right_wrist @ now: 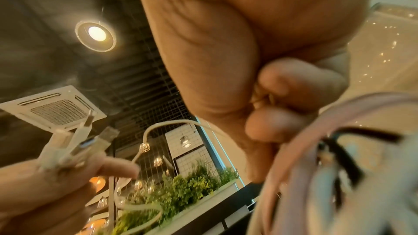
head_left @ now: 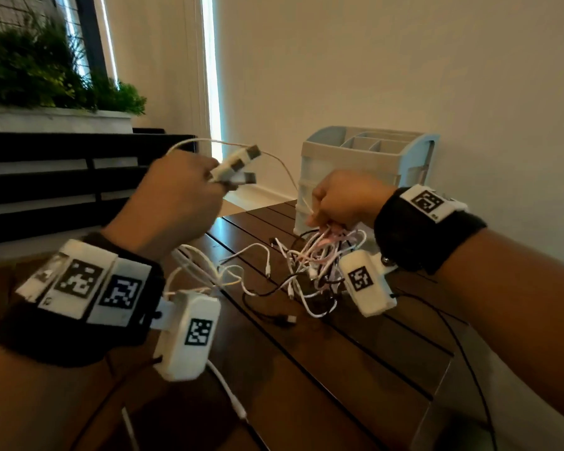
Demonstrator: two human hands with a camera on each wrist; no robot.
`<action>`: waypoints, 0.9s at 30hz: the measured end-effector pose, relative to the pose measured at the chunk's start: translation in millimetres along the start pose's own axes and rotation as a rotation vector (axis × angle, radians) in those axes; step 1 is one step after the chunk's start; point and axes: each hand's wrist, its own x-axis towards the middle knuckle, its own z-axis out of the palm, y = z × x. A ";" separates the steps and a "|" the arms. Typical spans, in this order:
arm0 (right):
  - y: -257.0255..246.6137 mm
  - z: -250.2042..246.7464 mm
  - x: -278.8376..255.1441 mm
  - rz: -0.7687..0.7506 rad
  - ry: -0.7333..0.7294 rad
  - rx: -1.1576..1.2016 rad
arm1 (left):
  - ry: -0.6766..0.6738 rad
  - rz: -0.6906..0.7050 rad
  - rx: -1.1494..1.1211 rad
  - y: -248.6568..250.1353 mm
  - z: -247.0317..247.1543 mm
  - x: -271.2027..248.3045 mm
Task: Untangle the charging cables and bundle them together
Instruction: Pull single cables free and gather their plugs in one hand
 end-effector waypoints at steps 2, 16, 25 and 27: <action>-6.5 5.4 -7.4 -0.072 -0.058 -0.018 | -0.106 0.056 -0.016 6.5 18.0 -5.5; -1.8 19.8 -7.7 -0.305 -0.112 -0.209 | -0.153 0.172 0.282 -7.5 40.0 -12.1; 36.9 -2.4 -6.2 -0.182 0.007 -0.307 | 0.006 0.020 0.183 -32.7 31.5 1.4; 46.2 4.9 -7.5 -0.123 -0.086 -0.409 | -0.005 0.011 0.187 -38.4 36.0 1.6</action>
